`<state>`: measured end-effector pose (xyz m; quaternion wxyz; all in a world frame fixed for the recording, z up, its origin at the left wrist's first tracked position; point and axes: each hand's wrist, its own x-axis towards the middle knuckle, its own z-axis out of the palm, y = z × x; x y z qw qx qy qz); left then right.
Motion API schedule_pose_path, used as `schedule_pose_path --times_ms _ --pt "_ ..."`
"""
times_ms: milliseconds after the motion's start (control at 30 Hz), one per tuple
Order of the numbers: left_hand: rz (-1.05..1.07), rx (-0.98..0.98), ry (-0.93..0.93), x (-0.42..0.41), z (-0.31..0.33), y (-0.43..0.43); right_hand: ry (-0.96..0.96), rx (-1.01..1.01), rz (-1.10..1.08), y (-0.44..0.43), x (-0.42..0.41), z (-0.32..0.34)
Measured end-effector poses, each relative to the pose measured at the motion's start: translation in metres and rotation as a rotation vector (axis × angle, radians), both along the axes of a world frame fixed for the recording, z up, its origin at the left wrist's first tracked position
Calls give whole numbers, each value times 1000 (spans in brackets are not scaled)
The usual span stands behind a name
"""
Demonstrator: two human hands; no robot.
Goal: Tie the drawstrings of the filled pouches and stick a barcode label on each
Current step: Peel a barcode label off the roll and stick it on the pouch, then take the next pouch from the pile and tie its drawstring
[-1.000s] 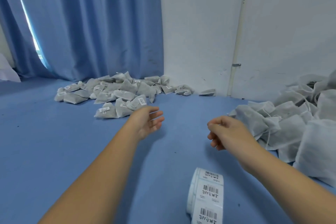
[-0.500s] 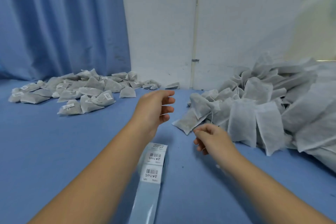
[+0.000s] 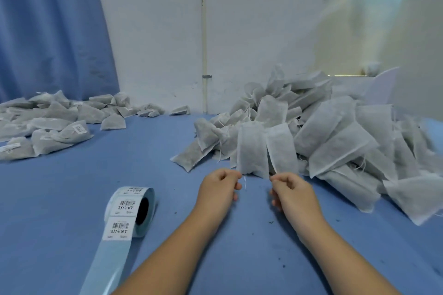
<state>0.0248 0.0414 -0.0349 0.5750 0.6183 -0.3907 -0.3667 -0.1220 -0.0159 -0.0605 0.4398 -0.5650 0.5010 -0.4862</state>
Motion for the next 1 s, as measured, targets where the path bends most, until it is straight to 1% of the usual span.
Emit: schedule_pose_path --times_ms 67,267,333,367,500,567,633,700,833,933,1000 --pt "7 11 0 5 -8 -3 60 -34 -17 -7 2 -2" --pt "-35 16 34 10 -14 -12 481 -336 -33 -30 32 14" --pt "-47 17 36 9 -15 -13 602 -314 -76 -40 44 20" --pt "-52 18 34 8 -15 -12 630 -277 -96 -44 50 23" --pt "-63 13 41 8 -16 -12 636 -174 -165 -57 65 33" --pt "-70 11 47 8 -17 -12 657 -160 -176 -61 68 35" --pt "-69 12 63 9 -17 -12 654 -188 -164 -61 67 34" --pt "-59 13 83 12 -16 -12 604 -251 -126 -56 62 32" --pt "-23 -3 94 16 -10 -14 411 -311 -87 -39 41 30" --pt "19 -53 59 18 -3 -16 393 -345 -66 -26 22 25" --pt "56 -102 31 17 2 -18 373 -342 -10 -18 10 24"
